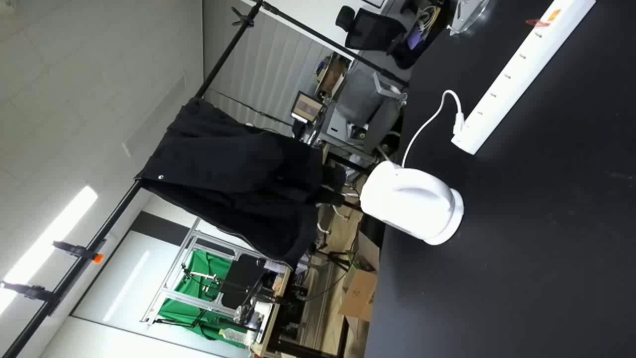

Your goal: Turn on the electric kettle

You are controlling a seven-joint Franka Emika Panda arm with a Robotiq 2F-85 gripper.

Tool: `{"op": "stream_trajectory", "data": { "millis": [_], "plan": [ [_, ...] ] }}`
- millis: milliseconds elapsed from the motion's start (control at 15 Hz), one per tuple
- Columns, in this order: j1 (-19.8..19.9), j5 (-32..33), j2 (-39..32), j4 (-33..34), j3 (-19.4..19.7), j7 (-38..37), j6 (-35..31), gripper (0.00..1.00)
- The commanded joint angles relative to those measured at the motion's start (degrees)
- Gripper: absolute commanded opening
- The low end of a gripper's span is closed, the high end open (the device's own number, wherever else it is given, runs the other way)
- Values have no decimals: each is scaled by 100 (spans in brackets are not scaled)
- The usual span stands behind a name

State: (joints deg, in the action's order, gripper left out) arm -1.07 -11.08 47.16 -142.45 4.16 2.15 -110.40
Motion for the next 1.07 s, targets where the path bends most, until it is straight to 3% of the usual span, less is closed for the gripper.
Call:
{"op": "stream_trajectory", "data": {
  "millis": [0,800,1000],
  "plan": [
    [34,-20,-7,11,-22,20,2,100],
    [34,-20,16,12,-21,20,-2,100],
    [-25,-18,-296,81,114,350,-228,100]
  ]
}}
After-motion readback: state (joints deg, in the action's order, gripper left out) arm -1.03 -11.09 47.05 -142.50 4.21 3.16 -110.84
